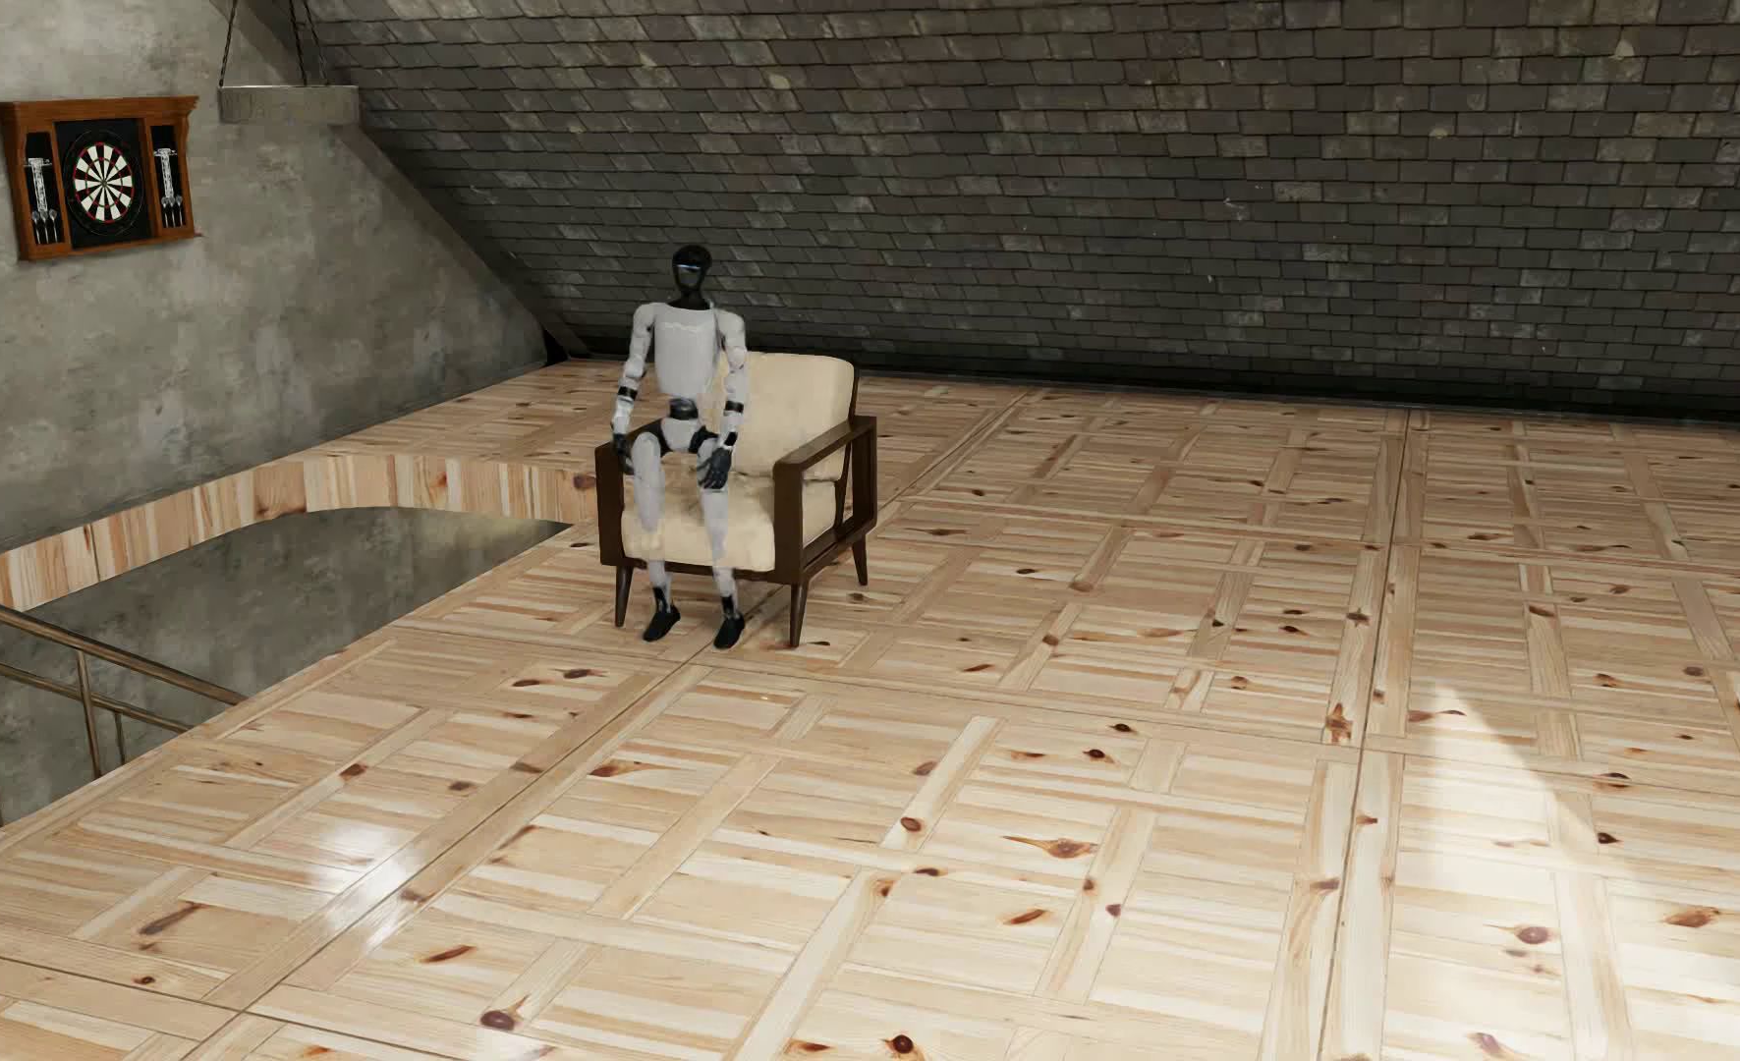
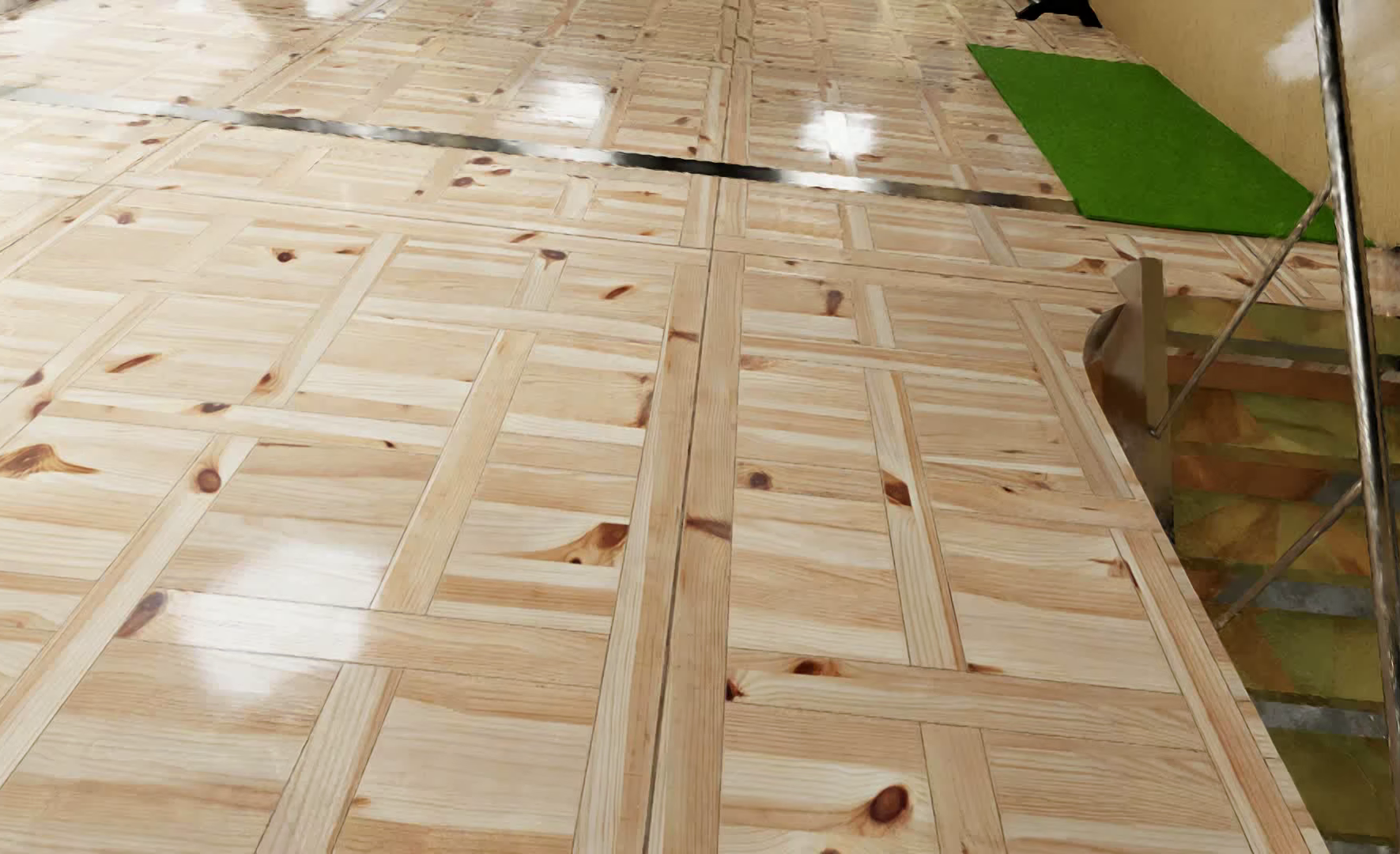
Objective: Take a seat on the chair
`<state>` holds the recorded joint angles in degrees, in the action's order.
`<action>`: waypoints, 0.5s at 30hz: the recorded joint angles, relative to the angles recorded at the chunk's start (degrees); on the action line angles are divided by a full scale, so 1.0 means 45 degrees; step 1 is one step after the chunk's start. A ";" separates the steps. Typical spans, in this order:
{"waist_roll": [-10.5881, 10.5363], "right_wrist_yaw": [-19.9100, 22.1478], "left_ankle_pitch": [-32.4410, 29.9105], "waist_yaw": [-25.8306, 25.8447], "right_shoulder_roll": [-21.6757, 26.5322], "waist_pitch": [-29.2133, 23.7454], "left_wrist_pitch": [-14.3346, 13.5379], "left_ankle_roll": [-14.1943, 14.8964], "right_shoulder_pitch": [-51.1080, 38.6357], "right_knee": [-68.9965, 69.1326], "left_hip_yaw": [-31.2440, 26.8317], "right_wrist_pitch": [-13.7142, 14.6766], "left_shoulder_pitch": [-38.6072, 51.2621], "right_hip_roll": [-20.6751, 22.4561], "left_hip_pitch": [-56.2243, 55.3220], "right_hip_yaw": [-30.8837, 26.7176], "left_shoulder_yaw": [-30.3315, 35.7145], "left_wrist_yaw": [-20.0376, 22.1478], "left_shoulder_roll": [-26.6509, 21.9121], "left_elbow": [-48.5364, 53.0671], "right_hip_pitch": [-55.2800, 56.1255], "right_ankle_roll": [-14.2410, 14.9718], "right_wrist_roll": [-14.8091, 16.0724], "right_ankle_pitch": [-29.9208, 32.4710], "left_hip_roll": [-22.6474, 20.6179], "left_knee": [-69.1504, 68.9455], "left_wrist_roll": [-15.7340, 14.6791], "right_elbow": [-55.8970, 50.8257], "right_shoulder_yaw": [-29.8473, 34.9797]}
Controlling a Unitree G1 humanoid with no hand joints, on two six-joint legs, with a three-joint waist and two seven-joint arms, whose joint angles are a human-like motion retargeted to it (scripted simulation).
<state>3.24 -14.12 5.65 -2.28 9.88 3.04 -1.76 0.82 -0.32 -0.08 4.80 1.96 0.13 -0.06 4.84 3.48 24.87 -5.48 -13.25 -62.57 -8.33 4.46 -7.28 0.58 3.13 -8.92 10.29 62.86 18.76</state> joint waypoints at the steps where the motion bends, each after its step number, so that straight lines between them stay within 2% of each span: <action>1: 0.0031 0.0128 -0.0033 -0.0042 -0.0004 -0.0051 0.0281 -0.0038 -0.0104 0.0007 -0.0015 0.0098 0.0217 0.0019 -0.0028 0.0031 0.0161 0.0094 -0.0380 0.0116 0.0010 -0.0034 -0.0332 -0.0010 -0.0008 -0.0010 -0.0313 -0.0200 0.0103; 2: 0.0020 0.0257 -0.0024 -0.0046 0.0358 -0.0055 0.0417 0.0026 -0.0241 0.0006 0.0032 -0.0053 0.0272 0.0005 -0.0012 0.0077 0.0341 -0.0115 -0.0890 0.0471 -0.0048 -0.0025 -0.0146 -0.0034 0.0027 -0.0049 -0.0178 -0.0274 0.0170; 3: 0.0000 -0.0137 -0.0032 -0.0034 0.0779 -0.0019 0.0118 0.0085 -0.0425 0.0008 0.0069 0.0081 0.0335 -0.0028 -0.0043 0.0108 0.0478 -0.0480 -0.1422 0.0764 -0.0003 0.0049 -0.0083 -0.0016 0.0066 -0.0042 0.0279 -0.0306 0.0192; 4: -0.0015 -0.0622 -0.0024 -0.0040 0.1207 -0.0003 -0.0150 0.0065 -0.0575 0.0038 0.0111 0.0303 0.0384 -0.0019 -0.0048 0.0146 0.0480 -0.0693 -0.1898 0.0964 0.0030 0.0051 -0.0492 -0.0025 0.0056 -0.0042 0.0740 -0.0452 0.0271; 5: -0.0032 -0.0708 -0.0011 -0.0043 0.1565 -0.0020 -0.0242 0.0030 -0.0657 0.0036 0.0152 0.0410 0.0408 0.0000 0.0055 0.0170 0.0378 -0.0802 -0.2239 0.0888 -0.0034 0.0036 -0.0755 -0.0019 0.0033 -0.0016 0.0936 -0.0462 0.0419; 7: -0.0027 0.0096 0.0019 -0.0027 0.1895 0.0005 -0.0007 0.0048 -0.0797 0.0022 0.0167 0.0618 0.0471 0.0012 0.0116 0.0148 0.0172 -0.0182 -0.2521 0.0031 -0.0091 0.0006 -0.0823 -0.0025 0.0044 -0.0012 0.0618 0.0329 0.0245; 9: -0.0004 0.1519 0.0054 -0.0026 0.1846 0.0037 0.0334 0.0102 -0.0866 -0.0026 0.0268 0.0453 0.0479 0.0026 0.0200 0.0176 -0.0140 0.0769 -0.2495 -0.0971 -0.0191 0.0007 -0.0227 -0.0035 0.0078 0.0001 0.0059 0.1666 -0.0177; 11: -0.0004 0.2382 0.0089 -0.0033 0.1752 0.0098 0.0473 0.0073 -0.0823 0.0073 0.0313 0.0224 0.0379 0.0047 0.0265 0.0170 -0.0321 0.1237 -0.2416 -0.1425 -0.0141 -0.0007 0.0381 -0.0053 0.0076 0.0006 -0.0043 0.2499 -0.0453; 15: 0.0021 0.1623 0.0111 -0.0035 0.1743 0.0169 0.0170 0.0067 -0.0336 -0.0058 0.0317 0.0501 -0.0035 0.0044 0.0289 0.0172 -0.0309 0.0702 -0.2185 -0.0756 -0.0249 0.0017 -0.0135 -0.0029 0.0078 0.0009 0.0306 0.1797 -0.0319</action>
<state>3.33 -6.81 6.15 -2.43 17.72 3.80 -0.99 1.11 -1.84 -0.34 6.22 4.22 -0.03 0.14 6.14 4.25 23.48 -2.32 -23.08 -65.97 -9.45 4.54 -7.89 0.45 3.49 -8.88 11.67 70.94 17.33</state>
